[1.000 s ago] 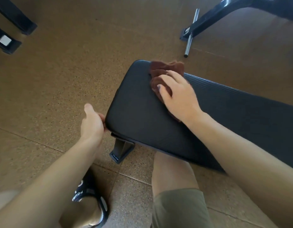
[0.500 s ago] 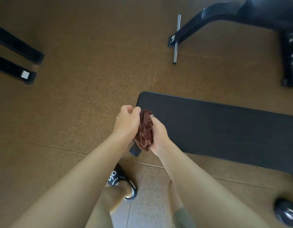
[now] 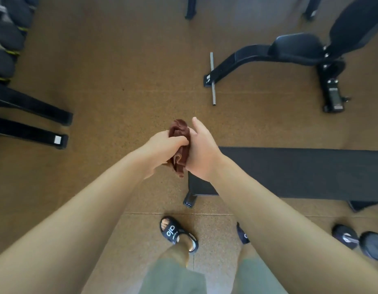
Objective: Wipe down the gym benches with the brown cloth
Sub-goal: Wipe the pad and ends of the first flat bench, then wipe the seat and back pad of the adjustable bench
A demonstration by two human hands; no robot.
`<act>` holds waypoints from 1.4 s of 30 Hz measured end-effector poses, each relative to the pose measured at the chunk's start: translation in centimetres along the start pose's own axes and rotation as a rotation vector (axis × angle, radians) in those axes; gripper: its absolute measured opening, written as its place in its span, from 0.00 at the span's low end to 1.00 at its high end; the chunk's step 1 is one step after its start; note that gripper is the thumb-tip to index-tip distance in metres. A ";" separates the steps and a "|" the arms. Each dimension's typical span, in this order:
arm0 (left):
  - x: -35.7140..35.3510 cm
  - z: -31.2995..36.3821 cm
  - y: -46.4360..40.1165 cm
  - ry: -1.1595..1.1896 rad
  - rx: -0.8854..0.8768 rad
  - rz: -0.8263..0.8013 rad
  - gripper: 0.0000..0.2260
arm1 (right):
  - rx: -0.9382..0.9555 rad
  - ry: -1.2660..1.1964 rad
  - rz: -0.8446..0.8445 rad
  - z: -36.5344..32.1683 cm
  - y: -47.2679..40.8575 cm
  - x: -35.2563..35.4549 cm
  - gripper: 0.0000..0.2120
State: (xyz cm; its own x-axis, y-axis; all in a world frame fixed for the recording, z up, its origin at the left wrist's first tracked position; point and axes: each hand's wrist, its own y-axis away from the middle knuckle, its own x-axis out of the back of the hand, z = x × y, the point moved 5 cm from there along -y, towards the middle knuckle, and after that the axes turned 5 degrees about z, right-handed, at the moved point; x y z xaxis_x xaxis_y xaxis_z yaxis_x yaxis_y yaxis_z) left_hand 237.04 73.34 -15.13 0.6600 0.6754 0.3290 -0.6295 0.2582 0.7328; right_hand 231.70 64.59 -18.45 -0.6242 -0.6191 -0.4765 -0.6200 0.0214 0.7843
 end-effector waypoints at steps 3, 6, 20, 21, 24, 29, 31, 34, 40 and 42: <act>2.4 3.0 0.7 -0.078 -0.024 0.033 0.09 | 0.051 0.118 0.019 -3.0 2.3 -1.0 0.28; 3.9 6.1 1.1 -0.195 -0.070 0.007 0.10 | 0.131 0.410 0.159 -6.5 4.4 -0.4 0.15; 5.5 17.4 -1.2 -0.321 -0.025 -0.238 0.12 | 0.356 0.982 -0.018 -19.7 3.6 0.8 0.18; 5.7 18.1 -1.9 -0.302 -0.021 -0.228 0.12 | 0.347 0.931 -0.022 -20.2 3.3 0.7 0.17; 6.6 19.9 -4.6 -0.290 -0.010 -0.174 0.12 | 0.334 0.784 0.015 -21.7 2.0 -0.1 0.16; 9.1 23.5 -10.3 -0.368 -0.094 -0.229 0.12 | 0.334 0.613 0.125 -23.9 -1.9 -2.6 0.19; 10.9 25.0 -12.9 -0.414 -0.128 -0.273 0.15 | 0.340 0.520 0.167 -24.8 -3.7 -4.5 0.18; 14.2 27.3 -17.1 -0.463 -0.166 -0.290 0.19 | 0.320 0.432 0.221 -25.7 -6.5 -7.8 0.15; 20.9 31.5 -22.5 -0.543 -0.327 -0.323 0.16 | 0.343 0.350 0.278 -28.2 -11.0 -14.5 0.12; 22.0 32.5 -23.7 -0.560 -0.344 -0.364 0.19 | 0.350 0.296 0.294 -29.2 -11.9 -15.6 0.13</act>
State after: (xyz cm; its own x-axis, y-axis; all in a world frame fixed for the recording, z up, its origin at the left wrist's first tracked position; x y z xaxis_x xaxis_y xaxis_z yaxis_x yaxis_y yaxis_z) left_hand 279.82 59.57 -5.90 0.9030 0.0778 0.4226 -0.3638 0.6616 0.6556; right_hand 262.71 51.05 -8.75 -0.6659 -0.7412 -0.0853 -0.5923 0.4556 0.6646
